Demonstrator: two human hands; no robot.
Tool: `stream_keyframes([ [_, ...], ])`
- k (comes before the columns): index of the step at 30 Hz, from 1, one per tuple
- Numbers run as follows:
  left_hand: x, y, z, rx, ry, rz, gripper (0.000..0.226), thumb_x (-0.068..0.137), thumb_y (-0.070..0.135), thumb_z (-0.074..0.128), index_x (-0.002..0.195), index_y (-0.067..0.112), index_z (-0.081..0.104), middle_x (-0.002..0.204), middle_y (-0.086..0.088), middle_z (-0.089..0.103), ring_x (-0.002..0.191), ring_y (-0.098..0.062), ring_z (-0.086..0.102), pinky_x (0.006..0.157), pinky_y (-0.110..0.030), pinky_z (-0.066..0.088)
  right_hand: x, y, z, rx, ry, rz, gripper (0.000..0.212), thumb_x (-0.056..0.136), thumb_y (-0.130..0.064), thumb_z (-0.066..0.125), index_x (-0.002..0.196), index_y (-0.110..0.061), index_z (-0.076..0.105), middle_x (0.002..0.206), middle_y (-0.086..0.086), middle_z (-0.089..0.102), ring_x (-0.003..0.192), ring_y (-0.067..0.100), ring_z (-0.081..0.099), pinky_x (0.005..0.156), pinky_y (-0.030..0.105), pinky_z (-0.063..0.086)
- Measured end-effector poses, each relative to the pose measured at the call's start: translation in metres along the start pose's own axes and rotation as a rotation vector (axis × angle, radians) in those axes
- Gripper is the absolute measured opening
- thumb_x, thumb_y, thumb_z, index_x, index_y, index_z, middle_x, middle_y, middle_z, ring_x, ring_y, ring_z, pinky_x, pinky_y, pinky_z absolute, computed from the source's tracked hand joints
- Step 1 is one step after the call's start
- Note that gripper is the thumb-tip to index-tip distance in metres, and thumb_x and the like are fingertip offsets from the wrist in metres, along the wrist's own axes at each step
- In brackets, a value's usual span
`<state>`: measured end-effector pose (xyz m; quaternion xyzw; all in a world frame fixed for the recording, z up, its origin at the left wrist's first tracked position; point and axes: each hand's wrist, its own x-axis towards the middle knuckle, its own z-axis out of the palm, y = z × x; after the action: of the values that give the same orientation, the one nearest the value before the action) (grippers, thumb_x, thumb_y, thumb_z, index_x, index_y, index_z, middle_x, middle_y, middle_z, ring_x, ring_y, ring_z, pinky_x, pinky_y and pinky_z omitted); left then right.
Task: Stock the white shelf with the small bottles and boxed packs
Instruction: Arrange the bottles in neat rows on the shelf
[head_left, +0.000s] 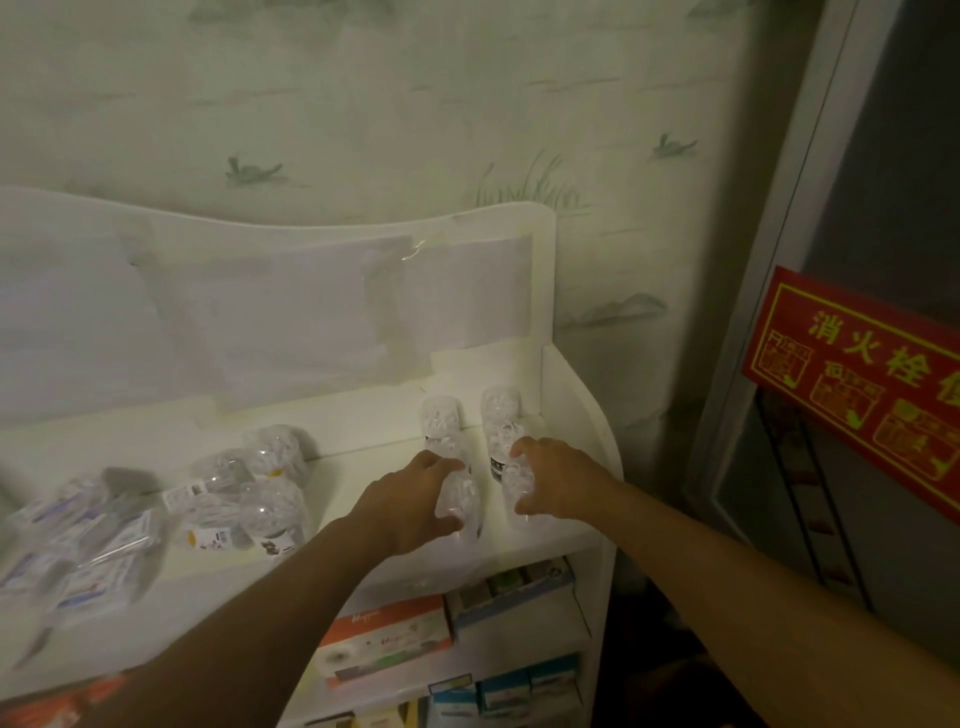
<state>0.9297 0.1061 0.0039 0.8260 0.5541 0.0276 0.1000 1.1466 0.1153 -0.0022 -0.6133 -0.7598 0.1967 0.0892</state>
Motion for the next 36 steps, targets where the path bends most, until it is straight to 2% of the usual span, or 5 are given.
stream_keyframes([
  [9,0.000,0.004,0.002,0.013,-0.010,-0.030,0.072,0.083,0.050,0.065,0.144,0.034,0.029,0.151,0.003,0.032,0.115,-0.026,0.056,0.094,-0.040,0.049,-0.001,0.001,0.001,-0.005,0.003,-0.004,0.072,0.079,-0.035,0.076,0.138,-0.024,0.037,0.136,0.005,0.049,0.115,0.025,0.055,0.090,0.034,0.049],
  [20,-0.003,0.004,0.003,0.033,0.007,-0.033,0.074,0.086,0.048,0.062,0.147,0.033,0.023,0.154,0.003,0.030,0.119,-0.025,0.055,0.095,-0.040,0.050,-0.001,0.000,0.004,0.028,0.004,0.007,0.074,0.077,-0.038,0.078,0.138,-0.025,0.039,0.138,0.003,0.048,0.117,0.024,0.054,0.091,0.033,0.047],
  [30,-0.008,0.001,0.000,0.020,0.020,-0.041,0.078,0.085,0.055,0.060,0.147,0.031,0.020,0.155,0.003,0.027,0.118,-0.024,0.056,0.094,-0.040,0.050,-0.007,-0.003,-0.003,-0.044,0.032,0.013,0.087,0.073,-0.054,0.075,0.144,-0.029,0.031,0.144,0.003,0.042,0.126,0.026,0.048,0.099,0.041,0.046],
  [36,-0.017,-0.010,-0.026,0.055,0.046,-0.057,0.073,0.087,0.061,0.051,0.147,0.032,0.022,0.155,0.003,0.028,0.121,-0.023,0.054,0.095,-0.041,0.049,-0.007,-0.018,-0.027,-0.043,0.087,0.012,0.074,0.083,-0.055,0.065,0.144,-0.025,0.035,0.146,0.004,0.043,0.127,0.024,0.049,0.103,0.038,0.044],
])
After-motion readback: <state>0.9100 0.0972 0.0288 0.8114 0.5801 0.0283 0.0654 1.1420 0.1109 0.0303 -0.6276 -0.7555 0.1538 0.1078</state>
